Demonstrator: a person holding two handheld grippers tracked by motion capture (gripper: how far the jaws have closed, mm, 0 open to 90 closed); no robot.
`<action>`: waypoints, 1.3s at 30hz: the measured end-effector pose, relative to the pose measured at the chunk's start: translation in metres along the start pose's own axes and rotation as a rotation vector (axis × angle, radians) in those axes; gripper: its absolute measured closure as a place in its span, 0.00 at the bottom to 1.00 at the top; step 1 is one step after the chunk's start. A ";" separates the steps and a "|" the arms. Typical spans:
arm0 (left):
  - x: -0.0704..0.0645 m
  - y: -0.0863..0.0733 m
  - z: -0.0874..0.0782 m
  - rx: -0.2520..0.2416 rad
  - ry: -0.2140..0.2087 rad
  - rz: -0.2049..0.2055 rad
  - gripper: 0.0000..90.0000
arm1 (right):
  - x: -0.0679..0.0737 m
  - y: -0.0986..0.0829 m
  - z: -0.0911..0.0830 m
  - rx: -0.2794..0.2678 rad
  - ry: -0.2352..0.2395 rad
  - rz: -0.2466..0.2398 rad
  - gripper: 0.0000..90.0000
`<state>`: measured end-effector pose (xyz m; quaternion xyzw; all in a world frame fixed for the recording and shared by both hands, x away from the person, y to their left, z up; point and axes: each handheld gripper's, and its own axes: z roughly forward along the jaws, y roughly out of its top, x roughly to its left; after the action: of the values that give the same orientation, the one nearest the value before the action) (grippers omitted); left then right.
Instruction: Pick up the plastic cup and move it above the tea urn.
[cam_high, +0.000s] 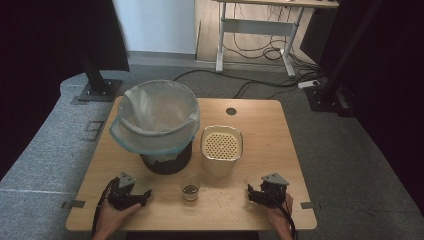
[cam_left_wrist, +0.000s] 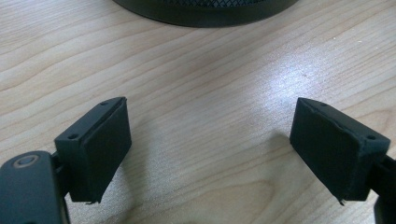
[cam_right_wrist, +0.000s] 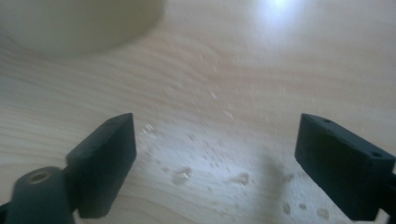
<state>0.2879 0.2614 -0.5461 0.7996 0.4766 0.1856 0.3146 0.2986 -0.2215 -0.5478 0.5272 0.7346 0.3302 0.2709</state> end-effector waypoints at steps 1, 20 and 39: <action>0.000 0.000 0.000 -0.001 0.000 0.000 0.13 | 0.003 0.001 -0.002 -0.020 0.003 -0.006 0.15; -0.002 -0.003 -0.002 -0.005 0.006 -0.010 0.15 | 0.096 0.016 -0.019 -0.170 0.476 -0.068 0.20; -0.002 -0.003 -0.003 -0.006 -0.003 -0.002 0.15 | 0.174 0.045 0.017 -0.222 0.564 -0.256 0.37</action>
<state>0.2830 0.2622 -0.5462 0.7984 0.4765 0.1855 0.3178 0.2863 -0.0421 -0.5323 0.2855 0.8006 0.5045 0.1520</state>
